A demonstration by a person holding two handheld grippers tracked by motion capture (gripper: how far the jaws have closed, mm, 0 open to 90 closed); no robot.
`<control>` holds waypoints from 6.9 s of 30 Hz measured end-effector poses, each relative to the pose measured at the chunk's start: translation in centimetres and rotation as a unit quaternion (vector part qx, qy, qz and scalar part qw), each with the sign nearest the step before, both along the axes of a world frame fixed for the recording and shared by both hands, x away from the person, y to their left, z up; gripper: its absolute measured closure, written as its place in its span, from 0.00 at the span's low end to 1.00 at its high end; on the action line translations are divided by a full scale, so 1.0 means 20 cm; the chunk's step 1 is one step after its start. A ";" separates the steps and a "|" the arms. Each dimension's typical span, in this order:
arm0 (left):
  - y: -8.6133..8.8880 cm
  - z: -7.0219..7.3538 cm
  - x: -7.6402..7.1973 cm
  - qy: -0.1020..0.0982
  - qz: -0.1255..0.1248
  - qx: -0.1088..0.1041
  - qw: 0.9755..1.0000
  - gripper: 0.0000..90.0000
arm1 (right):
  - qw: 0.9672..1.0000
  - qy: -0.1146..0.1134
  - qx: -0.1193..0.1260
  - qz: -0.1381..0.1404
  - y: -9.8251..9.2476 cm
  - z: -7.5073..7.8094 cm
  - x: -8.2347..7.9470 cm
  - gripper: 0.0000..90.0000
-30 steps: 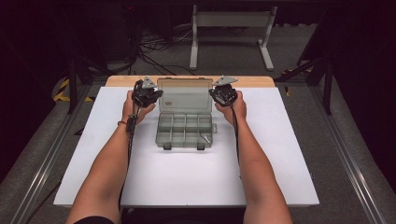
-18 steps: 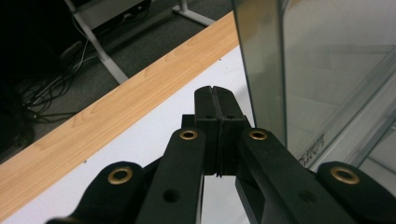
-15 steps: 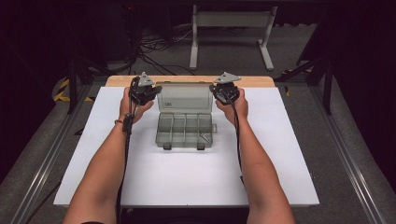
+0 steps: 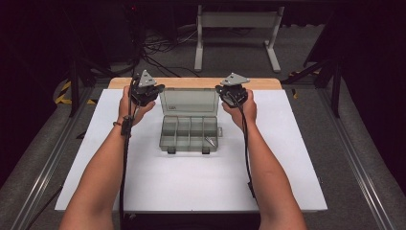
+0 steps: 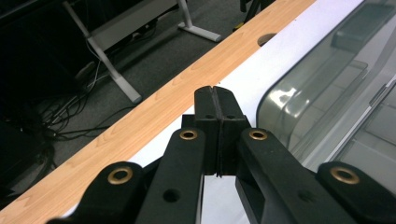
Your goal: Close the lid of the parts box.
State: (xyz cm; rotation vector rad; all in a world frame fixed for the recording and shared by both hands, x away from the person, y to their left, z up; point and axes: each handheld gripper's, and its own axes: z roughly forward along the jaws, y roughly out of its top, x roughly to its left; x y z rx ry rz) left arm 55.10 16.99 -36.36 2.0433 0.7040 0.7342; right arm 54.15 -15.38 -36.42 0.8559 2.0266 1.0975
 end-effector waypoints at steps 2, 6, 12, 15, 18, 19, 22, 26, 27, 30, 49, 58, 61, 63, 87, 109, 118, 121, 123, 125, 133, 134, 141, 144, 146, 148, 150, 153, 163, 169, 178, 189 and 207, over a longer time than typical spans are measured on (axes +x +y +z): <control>0.00 0.01 -0.01 -0.003 -0.001 0.004 1.000 1.00 | 1.000 -0.002 -0.005 -0.002 0.00 0.00 -0.01 1.00; -0.01 0.03 -0.02 -0.008 -0.004 0.013 1.000 1.00 | 1.000 -0.001 -0.006 -0.002 0.00 0.01 -0.02 1.00; -0.01 0.04 -0.04 -0.009 -0.006 0.016 1.000 1.00 | 1.000 -0.002 -0.013 -0.001 0.01 0.01 -0.05 1.00; -0.01 0.05 -0.05 -0.007 -0.007 0.020 1.000 1.00 | 1.000 0.000 -0.012 0.001 0.01 0.01 -0.05 1.00; -0.02 0.05 -0.06 -0.010 -0.009 0.025 1.000 1.00 | 1.000 0.002 -0.019 0.000 0.01 0.01 -0.06 1.00; -0.02 0.06 -0.06 -0.012 -0.008 0.027 1.000 1.00 | 1.000 0.000 -0.021 -0.001 0.01 0.01 -0.07 1.00; -0.02 0.05 -0.07 -0.009 -0.010 0.026 1.000 1.00 | 1.000 0.003 -0.021 0.002 0.01 0.02 -0.08 1.00; -0.01 0.05 -0.07 -0.008 -0.011 0.027 1.000 1.00 | 1.000 0.004 -0.022 0.003 0.01 0.01 -0.10 1.00; -0.01 0.05 -0.08 -0.007 -0.011 0.028 1.000 1.00 | 1.000 0.005 -0.023 0.003 0.01 0.01 -0.10 1.00; -0.01 0.05 -0.09 -0.011 -0.014 0.027 0.999 1.00 | 1.000 0.006 -0.021 0.005 0.01 0.01 -0.11 1.00; 0.00 0.03 -0.13 -0.009 -0.025 0.023 0.999 1.00 | 1.000 0.012 -0.023 0.013 0.01 0.00 -0.16 1.00; 0.00 0.02 -0.17 -0.011 -0.032 0.033 0.999 1.00 | 0.999 0.014 -0.031 0.018 0.01 0.00 -0.20 1.00; 0.01 0.02 -0.18 -0.010 -0.037 0.036 0.999 1.00 | 0.999 0.013 -0.035 0.021 0.01 0.01 -0.21 1.00; 0.01 0.02 -0.18 -0.009 -0.037 0.035 0.999 1.00 | 0.999 0.014 -0.033 0.022 0.01 0.01 -0.22 1.00; -0.03 -0.05 -0.27 -0.008 -0.063 0.055 0.996 1.00 | 0.998 0.027 -0.031 0.038 0.02 -0.04 -0.30 1.00; -0.01 -0.13 -0.46 0.000 -0.115 0.052 0.992 1.00 | 0.992 0.054 -0.041 0.105 -0.01 -0.11 -0.50 1.00; 0.02 -0.16 -0.53 -0.002 -0.126 0.050 0.991 1.00 | 0.990 0.059 -0.040 0.123 -0.02 -0.13 -0.55 1.00; 0.02 -0.17 -0.54 0.001 -0.126 0.051 0.991 1.00 | 0.989 0.063 -0.040 0.125 -0.02 -0.14 -0.55 1.00; 0.03 -0.18 -0.55 0.003 -0.128 0.045 0.991 1.00 | 0.989 0.064 -0.038 0.127 -0.02 -0.14 -0.56 1.00; 0.03 -0.19 -0.56 0.004 -0.129 0.048 0.990 1.00 | 0.989 0.065 -0.038 0.128 -0.02 -0.15 -0.56 1.00; 0.04 -0.24 -0.59 0.012 -0.133 0.050 0.990 1.00 | 0.988 0.069 -0.034 0.131 -0.02 -0.17 -0.58 1.00; 0.04 -0.25 -0.59 0.011 -0.132 0.051 0.990 1.00 | 0.988 0.070 -0.034 0.131 -0.02 -0.17 -0.58 1.00; 0.05 -0.26 -0.60 0.011 -0.131 0.047 0.990 1.00 | 0.988 0.071 -0.037 0.133 -0.01 -0.21 -0.59 1.00; 0.05 -0.27 -0.61 0.013 -0.133 0.042 0.990 1.00 | 0.988 0.070 -0.037 0.134 -0.02 -0.22 -0.59 1.00; 0.05 -0.28 -0.61 0.014 -0.134 0.041 0.990 1.00 | 0.988 0.071 -0.036 0.133 -0.02 -0.22 -0.59 1.00; 0.04 -0.29 -0.60 0.012 -0.135 0.045 0.990 1.00 | 0.988 0.073 -0.034 0.130 -0.02 -0.22 -0.60 1.00; 0.04 -0.29 -0.60 0.015 -0.137 0.042 0.990 1.00 | 0.988 0.072 -0.036 0.132 -0.03 -0.23 -0.60 1.00; 0.04 -0.30 -0.60 0.017 -0.136 0.040 0.990 1.00 | 0.988 0.075 -0.034 0.131 -0.03 -0.24 -0.60 1.00; 0.02 -0.33 -0.60 0.020 -0.136 0.040 0.990 1.00 | 0.988 0.080 -0.032 0.126 -0.03 -0.28 -0.59 1.00; 0.01 -0.35 -0.59 0.024 -0.139 0.042 0.989 1.00 | 0.988 0.082 -0.031 0.127 -0.03 -0.30 -0.59 1.00; 0.03 -0.38 -0.59 0.030 -0.139 0.027 0.989 1.00 | 0.988 0.078 -0.024 0.130 -0.04 -0.32 -0.60 1.00; 0.04 -0.40 -0.59 0.031 -0.139 0.008 0.990 1.00 | 0.988 0.072 -0.019 0.132 -0.05 -0.33 -0.63 1.00; 0.04 -0.35 -0.62 0.003 -0.140 -0.004 0.990 0.98 | 0.990 0.052 -0.005 0.132 -0.07 -0.29 -0.65 1.00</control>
